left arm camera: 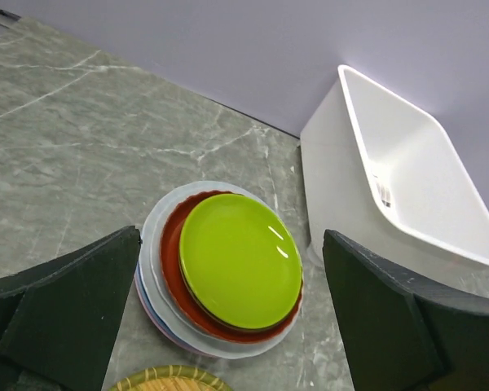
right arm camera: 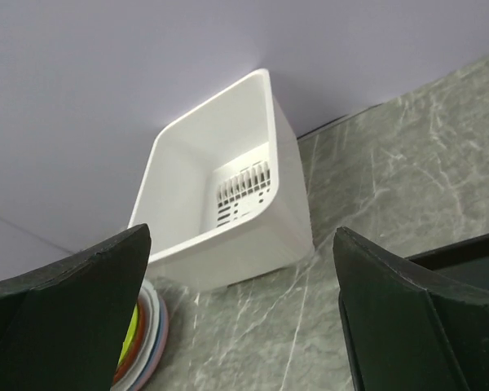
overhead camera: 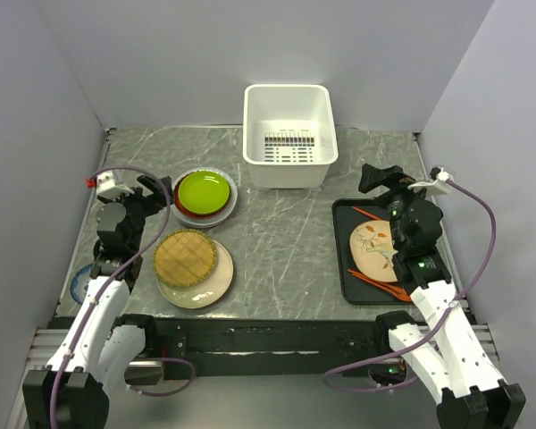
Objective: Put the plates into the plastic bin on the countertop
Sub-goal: Pick up the plate at the center of the board.
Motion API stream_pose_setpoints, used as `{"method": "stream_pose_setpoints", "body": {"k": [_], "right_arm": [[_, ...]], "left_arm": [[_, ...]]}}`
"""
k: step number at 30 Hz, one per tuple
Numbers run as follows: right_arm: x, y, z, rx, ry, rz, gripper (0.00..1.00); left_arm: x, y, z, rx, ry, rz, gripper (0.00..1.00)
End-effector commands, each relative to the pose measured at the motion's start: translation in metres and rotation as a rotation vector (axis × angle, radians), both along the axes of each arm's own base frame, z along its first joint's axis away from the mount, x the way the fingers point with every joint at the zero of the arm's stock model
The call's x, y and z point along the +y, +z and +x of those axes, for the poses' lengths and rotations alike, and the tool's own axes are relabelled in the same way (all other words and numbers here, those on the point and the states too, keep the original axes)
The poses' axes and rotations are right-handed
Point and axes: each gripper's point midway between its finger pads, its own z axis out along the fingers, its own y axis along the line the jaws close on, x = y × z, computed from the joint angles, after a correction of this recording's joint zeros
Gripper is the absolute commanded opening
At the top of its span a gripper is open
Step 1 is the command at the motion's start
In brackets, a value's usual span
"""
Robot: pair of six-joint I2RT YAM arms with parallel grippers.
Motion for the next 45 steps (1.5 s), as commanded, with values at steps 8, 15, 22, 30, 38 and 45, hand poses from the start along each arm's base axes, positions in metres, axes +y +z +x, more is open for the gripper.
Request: {"method": "stream_pose_setpoints", "body": {"k": [8,15,22,30,38,45], "right_arm": [[0.056,-0.022,0.001,0.242,0.308,-0.037,1.00],[0.069,-0.026,-0.013,0.187,0.374,0.076,1.00],[0.085,-0.026,-0.020,0.232,0.460,0.050,1.00],[0.155,-0.021,-0.037,0.285,0.641,-0.025,1.00],[0.231,-0.040,-0.054,0.332,0.842,0.047,1.00],[0.295,-0.078,-0.079,0.417,0.989,0.062,1.00]], "left_arm": [[0.018,0.017,-0.018,-0.026,0.131,-0.179,0.99],[0.008,0.010,-0.023,0.023,0.074,-0.153,0.99],[-0.018,0.011,-0.035,-0.045,-0.093,-0.085,0.99],[-0.030,-0.005,-0.014,0.177,-0.146,-0.092,0.99],[-0.027,-0.005,-0.018,0.257,-0.126,-0.103,0.99],[-0.026,-0.007,-0.016,0.339,-0.118,-0.087,0.99]]}}
